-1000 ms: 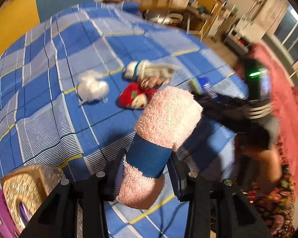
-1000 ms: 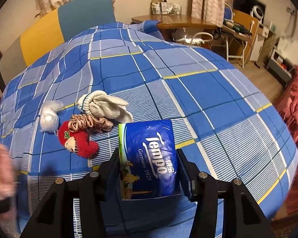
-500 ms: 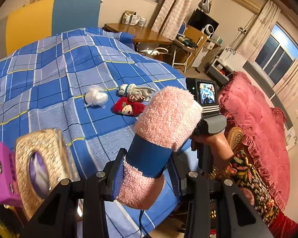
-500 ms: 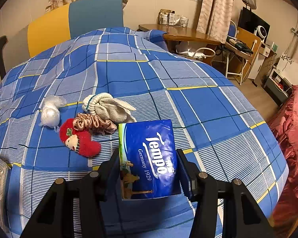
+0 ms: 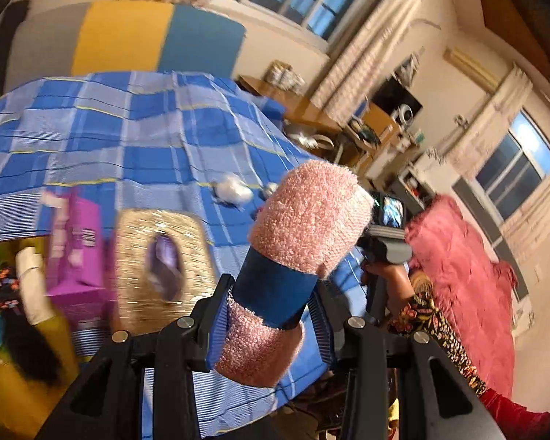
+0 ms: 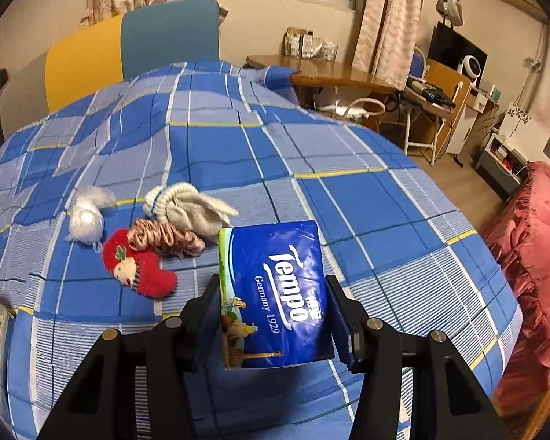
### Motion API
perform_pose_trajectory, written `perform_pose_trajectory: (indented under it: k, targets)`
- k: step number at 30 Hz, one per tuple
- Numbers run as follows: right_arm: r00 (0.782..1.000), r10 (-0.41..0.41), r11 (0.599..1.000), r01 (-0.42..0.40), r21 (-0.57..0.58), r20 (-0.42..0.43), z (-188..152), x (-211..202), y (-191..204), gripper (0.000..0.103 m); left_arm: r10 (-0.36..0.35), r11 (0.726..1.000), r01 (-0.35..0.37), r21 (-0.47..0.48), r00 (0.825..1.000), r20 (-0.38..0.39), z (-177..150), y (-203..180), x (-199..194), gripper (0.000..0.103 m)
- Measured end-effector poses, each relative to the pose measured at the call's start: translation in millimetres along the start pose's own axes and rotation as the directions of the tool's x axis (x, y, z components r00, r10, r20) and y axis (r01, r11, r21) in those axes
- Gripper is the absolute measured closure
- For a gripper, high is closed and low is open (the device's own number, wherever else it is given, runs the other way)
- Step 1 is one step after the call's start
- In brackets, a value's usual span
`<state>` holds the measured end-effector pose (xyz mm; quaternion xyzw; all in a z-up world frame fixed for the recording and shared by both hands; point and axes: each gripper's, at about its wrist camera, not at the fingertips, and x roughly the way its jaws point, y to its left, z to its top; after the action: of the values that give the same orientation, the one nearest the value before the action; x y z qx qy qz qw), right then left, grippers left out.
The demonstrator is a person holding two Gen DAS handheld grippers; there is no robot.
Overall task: Organize soft objects
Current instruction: 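Carry the pink towel roll into the gold tray with the left gripper while the right holds the tissue pack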
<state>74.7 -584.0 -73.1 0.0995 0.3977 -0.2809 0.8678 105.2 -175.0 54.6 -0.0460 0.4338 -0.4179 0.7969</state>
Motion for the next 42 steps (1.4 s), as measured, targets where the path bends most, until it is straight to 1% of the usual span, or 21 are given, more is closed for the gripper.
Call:
perform_pose_trajectory:
  k: [4, 6, 9, 10, 14, 15, 17, 21, 24, 26, 28, 30, 31, 33, 34, 36, 38, 39, 40, 42]
  targets:
    - [0.997, 0.012, 1.000, -0.012, 0.004, 0.072, 2.4, -14.8, 1.3, 0.049, 0.057, 0.997, -0.053, -0.053, 0.996, 0.071, 0.4, 34.7, -35.0, 0.063]
    - [0.995, 0.009, 1.000, -0.009, 0.004, 0.104, 3.1, -21.1, 3.0, 0.049, 0.089, 0.993, -0.081, -0.085, 0.992, 0.088, -1.7, 54.3, -48.6, 0.063]
    - [0.990, 0.006, 1.000, -0.007, 0.009, 0.143, 4.6, -28.3, 3.6, 0.049, 0.144, 0.980, -0.127, -0.155, 0.984, 0.105, -8.0, 88.8, -67.0, 0.063]
    - [0.989, 0.006, 1.000, -0.008, 0.011, 0.149, 4.8, -29.6, 3.8, 0.049, 0.171, 0.972, -0.150, -0.181, 0.980, 0.103, -11.6, 102.8, -72.5, 0.063]
    - [0.989, -0.006, 1.000, 0.004, 0.017, 0.148, 4.6, -29.8, 3.9, 0.049, 0.225, 0.944, -0.197, -0.264, 0.971, 0.081, -28.4, 144.1, -83.5, 0.063]
    - [0.989, -0.006, 1.000, 0.003, 0.020, 0.148, 4.3, -30.0, 3.2, 0.049, 0.249, 0.932, -0.218, -0.291, 0.966, 0.073, -34.9, 157.5, -87.0, 0.063]
    - [0.988, -0.005, 1.000, 0.001, 0.028, 0.153, 4.1, -31.5, 2.4, 0.049, 0.278, 0.916, -0.247, -0.317, 0.959, 0.056, -46.0, 174.6, -91.9, 0.063]
    - [0.984, 0.001, 0.999, -0.009, 0.045, 0.180, 2.8, -38.9, 2.4, 0.049, 0.348, 0.867, -0.323, -0.380, 0.938, -0.003, -70.3, 217.8, -98.8, 0.062]
    - [0.981, 0.007, 0.998, -0.020, 0.064, 0.191, 1.3, -43.7, 1.9, 0.049, 0.389, 0.829, -0.374, -0.416, 0.920, -0.050, -88.5, 246.6, -101.0, 0.062]
    - [0.981, 0.004, 0.997, -0.018, 0.070, 0.194, 0.4, -45.2, 2.1, 0.049, 0.430, 0.796, -0.421, -0.435, 0.899, -0.084, -100.4, 263.9, -102.2, 0.062]
    - [0.981, 0.001, 0.997, -0.016, 0.072, 0.196, 0.1, -45.8, 2.3, 0.049, 0.454, 0.772, -0.452, -0.448, 0.884, -0.109, -109.2, 277.9, -101.0, 0.062]
    - [0.980, -0.003, 0.997, -0.012, 0.075, 0.199, -0.2, -47.0, 2.3, 0.049, 0.488, 0.737, -0.493, -0.461, 0.861, -0.141, -117.3, 293.2, -99.8, 0.062]
    - [0.980, -0.004, 0.997, -0.011, 0.077, 0.197, -0.4, -47.0, 2.1, 0.049, 0.495, 0.730, -0.504, -0.462, 0.856, -0.151, -119.2, 298.5, -99.2, 0.062]
    - [0.981, -0.007, 0.997, -0.009, 0.081, 0.195, -0.9, -46.8, 1.6, 0.049, 0.522, 0.707, -0.539, -0.458, 0.835, -0.176, -124.0, 307.8, -96.2, 0.062]
    - [0.981, -0.008, 0.997, -0.008, 0.083, 0.193, -1.1, -46.9, 1.5, 0.049, 0.529, 0.703, -0.550, -0.451, 0.828, -0.185, -123.0, 311.8, -93.8, 0.062]
    - [0.982, -0.014, 0.996, -0.003, 0.085, 0.191, -1.3, -46.7, 1.5, 0.049, 0.562, 0.669, -0.593, -0.447, 0.798, -0.217, -126.2, 321.5, -91.1, 0.061]
    - [0.981, -0.018, 0.996, 0.001, 0.087, 0.195, -1.6, -47.5, 1.6, 0.049, 0.571, 0.652, -0.610, -0.451, 0.786, -0.237, -128.4, 326.9, -89.4, 0.060]
    - [0.980, -0.020, 0.996, 0.002, 0.088, 0.198, -1.7, -48.2, 1.5, 0.049, 0.573, 0.645, -0.618, -0.449, 0.780, -0.251, -129.1, 329.6, -87.1, 0.057]
    - [0.979, -0.022, 0.996, 0.004, 0.089, 0.202, -1.9, -49.0, 1.7, 0.049, 0.582, 0.636, -0.630, -0.446, 0.771, -0.260, -129.8, 330.6, -85.6, 0.057]
    - [0.977, -0.026, 0.996, 0.009, 0.086, 0.211, -2.0, -50.7, 2.4, 0.049, 0.592, 0.631, -0.635, -0.445, 0.765, -0.252, -130.6, 329.2, -84.8, 0.055]
